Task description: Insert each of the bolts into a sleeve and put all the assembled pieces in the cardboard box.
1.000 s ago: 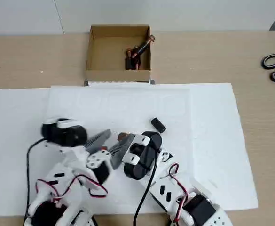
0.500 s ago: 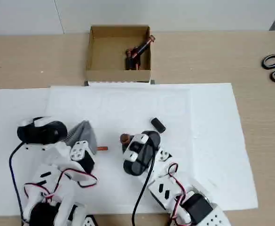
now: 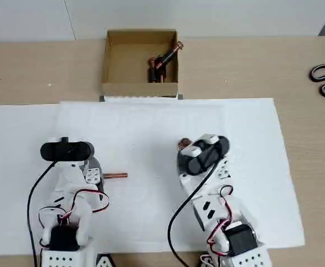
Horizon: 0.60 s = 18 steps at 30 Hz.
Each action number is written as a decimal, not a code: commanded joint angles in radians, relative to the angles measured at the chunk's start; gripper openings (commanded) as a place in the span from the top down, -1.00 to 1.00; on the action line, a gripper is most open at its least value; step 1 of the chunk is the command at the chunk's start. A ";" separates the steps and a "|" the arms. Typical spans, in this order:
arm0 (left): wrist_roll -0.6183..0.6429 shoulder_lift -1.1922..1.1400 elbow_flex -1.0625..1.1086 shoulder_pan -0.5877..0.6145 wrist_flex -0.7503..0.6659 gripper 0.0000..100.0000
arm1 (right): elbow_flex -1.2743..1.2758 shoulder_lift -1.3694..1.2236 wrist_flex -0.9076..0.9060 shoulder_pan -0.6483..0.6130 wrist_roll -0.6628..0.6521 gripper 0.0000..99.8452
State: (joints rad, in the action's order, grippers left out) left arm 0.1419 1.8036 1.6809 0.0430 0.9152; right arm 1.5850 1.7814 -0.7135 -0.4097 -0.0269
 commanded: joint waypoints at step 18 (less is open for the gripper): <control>-0.011 0.008 0.001 0.000 -0.031 0.99 | -0.376 -0.268 -0.079 0.051 0.121 1.00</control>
State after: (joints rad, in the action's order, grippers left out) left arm 0.1358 1.8036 1.6870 0.0414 0.9060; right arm 1.3625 1.6233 -0.8408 -0.3636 0.1036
